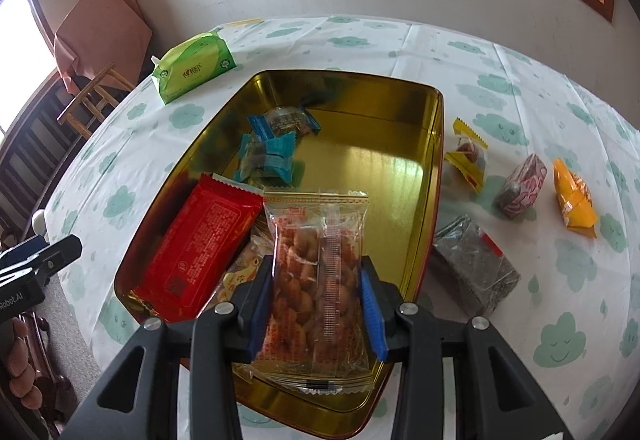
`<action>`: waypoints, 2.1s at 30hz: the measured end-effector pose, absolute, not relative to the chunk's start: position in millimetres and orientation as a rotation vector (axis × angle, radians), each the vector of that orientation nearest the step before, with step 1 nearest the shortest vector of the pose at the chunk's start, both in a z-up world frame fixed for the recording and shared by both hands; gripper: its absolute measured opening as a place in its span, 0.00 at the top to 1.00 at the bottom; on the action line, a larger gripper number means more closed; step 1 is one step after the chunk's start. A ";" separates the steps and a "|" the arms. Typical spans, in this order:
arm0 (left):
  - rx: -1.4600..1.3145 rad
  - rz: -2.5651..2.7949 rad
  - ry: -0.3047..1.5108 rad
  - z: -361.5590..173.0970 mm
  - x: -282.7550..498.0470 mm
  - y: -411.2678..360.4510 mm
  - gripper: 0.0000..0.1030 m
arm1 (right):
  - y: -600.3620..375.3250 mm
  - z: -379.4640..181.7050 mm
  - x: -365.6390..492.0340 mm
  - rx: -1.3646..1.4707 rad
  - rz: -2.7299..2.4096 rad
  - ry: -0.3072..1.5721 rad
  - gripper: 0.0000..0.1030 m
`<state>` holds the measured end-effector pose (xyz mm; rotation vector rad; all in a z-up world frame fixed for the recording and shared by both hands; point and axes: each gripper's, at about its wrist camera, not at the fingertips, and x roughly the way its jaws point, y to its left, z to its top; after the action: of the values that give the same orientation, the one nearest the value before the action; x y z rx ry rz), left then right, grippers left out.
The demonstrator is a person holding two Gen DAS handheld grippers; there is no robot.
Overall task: Organize snacks
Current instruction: 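Carry the bagged nuts into the tin box and open the right tool, then grasp the orange snack bag with the right tool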
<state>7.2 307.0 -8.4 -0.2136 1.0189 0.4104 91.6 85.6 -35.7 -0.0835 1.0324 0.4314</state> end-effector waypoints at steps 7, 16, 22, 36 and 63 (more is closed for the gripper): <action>-0.214 0.408 1.028 -9.7 8.8 305.5 0.09 | 89.7 -37.8 89.4 -0.103 0.438 1.038 0.60; -0.204 0.390 1.013 -1.6 11.6 294.8 0.09 | 82.3 -21.0 81.5 -0.059 0.488 0.997 0.52; -0.196 0.360 1.001 5.5 18.0 280.4 0.09 | 53.9 3.5 71.9 -0.034 0.521 0.904 0.52; -0.126 0.242 1.015 20.7 45.2 218.0 0.09 | -98.3 -11.3 155.9 -0.053 0.226 0.863 0.44; -0.127 -0.024 1.152 16.7 121.1 50.5 0.09 | -185.8 -70.3 166.9 -0.015 0.161 0.865 0.58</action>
<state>121.1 50.5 16.7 -0.1268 1.1518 -0.0240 166.9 -185.8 -70.3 -0.0151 0.8653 0.1614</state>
